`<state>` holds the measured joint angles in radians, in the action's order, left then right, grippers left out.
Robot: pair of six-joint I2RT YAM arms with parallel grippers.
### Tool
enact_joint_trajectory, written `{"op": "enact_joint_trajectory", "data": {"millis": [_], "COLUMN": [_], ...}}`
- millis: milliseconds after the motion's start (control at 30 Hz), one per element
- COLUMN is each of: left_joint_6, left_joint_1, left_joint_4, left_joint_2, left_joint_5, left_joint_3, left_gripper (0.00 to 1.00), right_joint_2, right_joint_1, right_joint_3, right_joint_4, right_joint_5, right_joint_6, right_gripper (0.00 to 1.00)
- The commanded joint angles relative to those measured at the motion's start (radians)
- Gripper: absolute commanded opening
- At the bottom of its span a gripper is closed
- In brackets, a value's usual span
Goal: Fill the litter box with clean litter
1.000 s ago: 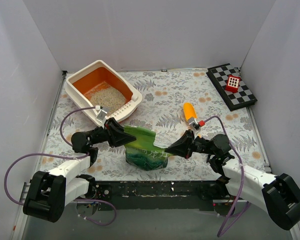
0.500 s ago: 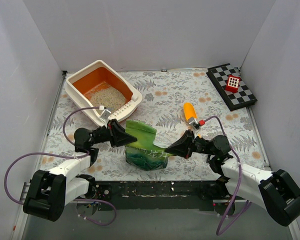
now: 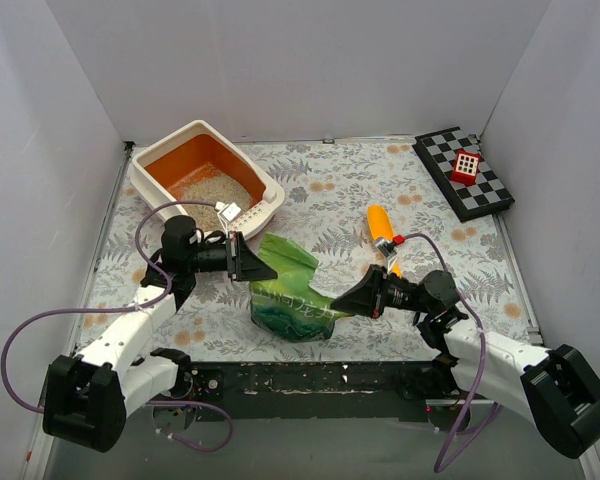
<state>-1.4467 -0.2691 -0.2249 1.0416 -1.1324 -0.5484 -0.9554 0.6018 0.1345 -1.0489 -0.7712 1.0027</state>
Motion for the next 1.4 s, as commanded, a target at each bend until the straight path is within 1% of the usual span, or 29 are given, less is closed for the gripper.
{"op": "enact_joint_trajectory", "data": {"millis": [0, 67, 133, 233, 300, 367, 400, 433, 467, 533, 567, 600, 700, 800, 900, 967, 1033, 1200, 1367], "left_joint_6": [0.111, 0.124, 0.147, 0.149, 0.154, 0.170, 0.172, 0.174, 0.177, 0.186, 0.189, 0.192, 0.209, 0.226, 0.235, 0.244, 0.246, 0.252, 0.259], "left_joint_1": [0.005, 0.005, 0.005, 0.004, 0.004, 0.005, 0.004, 0.004, 0.005, 0.005, 0.004, 0.004, 0.004, 0.004, 0.005, 0.004, 0.005, 0.004, 0.004], "left_joint_4": [0.503, 0.612, 0.683, 0.726, 0.740, 0.763, 0.766, 0.766, 0.769, 0.779, 0.780, 0.785, 0.806, 0.831, 0.849, 0.861, 0.866, 0.875, 0.881], "left_joint_2": [-0.051, -0.032, -0.032, -0.025, -0.020, -0.012, -0.008, -0.003, 0.003, 0.012, 0.018, 0.020, 0.032, 0.044, 0.052, 0.057, 0.063, 0.066, 0.069], "left_joint_5": [0.074, 0.072, 0.086, 0.069, 0.068, 0.083, 0.080, 0.082, 0.083, 0.085, 0.086, 0.088, 0.092, 0.097, 0.103, 0.111, 0.109, 0.109, 0.108], "left_joint_3": [-0.070, -0.061, -0.039, 0.011, 0.034, 0.031, 0.028, 0.025, 0.021, 0.012, 0.007, 0.002, -0.015, -0.038, -0.061, -0.073, -0.076, -0.094, -0.097], "left_gripper": [0.00, 0.00, 0.00, 0.00, 0.00, 0.00, 0.00, 0.00, 0.00, 0.00, 0.00, 0.00, 0.00, 0.00, 0.00, 0.00, 0.00, 0.00, 0.00], "right_joint_2": [0.041, 0.055, 0.053, 0.021, 0.009, 0.006, 0.009, 0.013, 0.015, 0.020, 0.015, 0.011, -0.002, -0.006, -0.035, -0.060, -0.086, -0.154, -0.238], "right_joint_1": [0.004, 0.004, 0.004, 0.004, 0.004, 0.004, 0.004, 0.004, 0.004, 0.004, 0.004, 0.004, 0.007, 0.021, 0.073, 0.145, 0.237, 0.438, 0.539], "right_joint_3": [0.024, 0.027, 0.045, 0.048, 0.039, 0.051, 0.077, 0.108, 0.160, 0.294, 0.372, 0.431, 0.615, 0.753, 0.849, 0.901, 0.933, 0.981, 1.016], "right_joint_4": [0.113, 0.195, 0.303, 0.386, 0.411, 0.472, 0.527, 0.608, 0.695, 0.991, 1.117, 1.220, 1.422, 1.497, 1.550, 1.578, 1.590, 1.578, 1.575], "right_joint_5": [-0.149, -0.177, -0.200, -0.247, -0.247, -0.232, -0.223, -0.212, -0.194, -0.104, -0.046, -0.002, 0.093, 0.151, 0.132, 0.118, 0.136, 0.262, 0.357], "right_joint_6": [0.168, 0.180, 0.162, 0.157, 0.151, 0.101, 0.046, -0.013, -0.100, -0.316, -0.423, -0.506, -0.677, -0.789, -0.890, -0.950, -0.984, -1.036, -1.072], "right_gripper": [0.01, 0.01, 0.01, 0.01, 0.01, 0.03, 0.11, 0.27, 0.40, 0.50, 0.54, 0.55, 0.58, 0.59, 0.59, 0.59, 0.59, 0.59, 0.59]}}
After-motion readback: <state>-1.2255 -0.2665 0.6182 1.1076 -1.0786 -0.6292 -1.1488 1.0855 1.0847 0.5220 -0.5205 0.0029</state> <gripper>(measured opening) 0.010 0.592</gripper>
